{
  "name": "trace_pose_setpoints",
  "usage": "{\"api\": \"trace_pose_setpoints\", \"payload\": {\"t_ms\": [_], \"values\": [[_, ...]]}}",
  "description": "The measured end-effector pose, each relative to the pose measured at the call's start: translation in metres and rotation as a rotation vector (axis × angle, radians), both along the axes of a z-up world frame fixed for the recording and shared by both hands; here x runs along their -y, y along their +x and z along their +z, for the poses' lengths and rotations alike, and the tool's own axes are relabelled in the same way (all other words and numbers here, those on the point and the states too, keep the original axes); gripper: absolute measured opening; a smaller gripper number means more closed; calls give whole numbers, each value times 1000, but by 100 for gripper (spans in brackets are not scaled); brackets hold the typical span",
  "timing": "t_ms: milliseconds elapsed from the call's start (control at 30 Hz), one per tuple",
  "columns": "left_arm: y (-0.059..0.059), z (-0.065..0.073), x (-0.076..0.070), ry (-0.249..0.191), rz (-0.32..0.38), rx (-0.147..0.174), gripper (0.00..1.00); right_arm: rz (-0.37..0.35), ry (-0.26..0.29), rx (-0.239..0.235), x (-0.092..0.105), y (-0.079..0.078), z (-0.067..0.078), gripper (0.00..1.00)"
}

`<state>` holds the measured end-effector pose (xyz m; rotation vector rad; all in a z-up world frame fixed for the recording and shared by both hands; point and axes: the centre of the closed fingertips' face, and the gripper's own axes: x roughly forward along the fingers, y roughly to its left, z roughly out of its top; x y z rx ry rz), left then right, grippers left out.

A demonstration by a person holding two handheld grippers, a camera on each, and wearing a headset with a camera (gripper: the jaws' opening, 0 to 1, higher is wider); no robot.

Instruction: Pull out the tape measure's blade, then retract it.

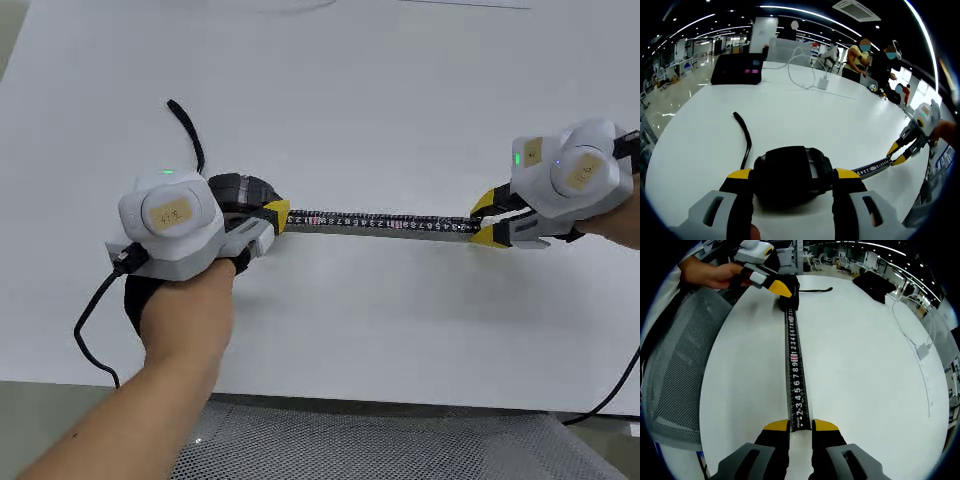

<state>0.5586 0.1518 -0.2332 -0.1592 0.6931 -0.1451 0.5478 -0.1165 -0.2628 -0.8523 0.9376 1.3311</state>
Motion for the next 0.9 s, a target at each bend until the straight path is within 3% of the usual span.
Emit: {"api": "trace_pose_setpoints", "payload": {"t_ms": [900], "values": [[1,-2,-1,12,-6,-11,58,13,-20,29,0,1,-3,10]]}}
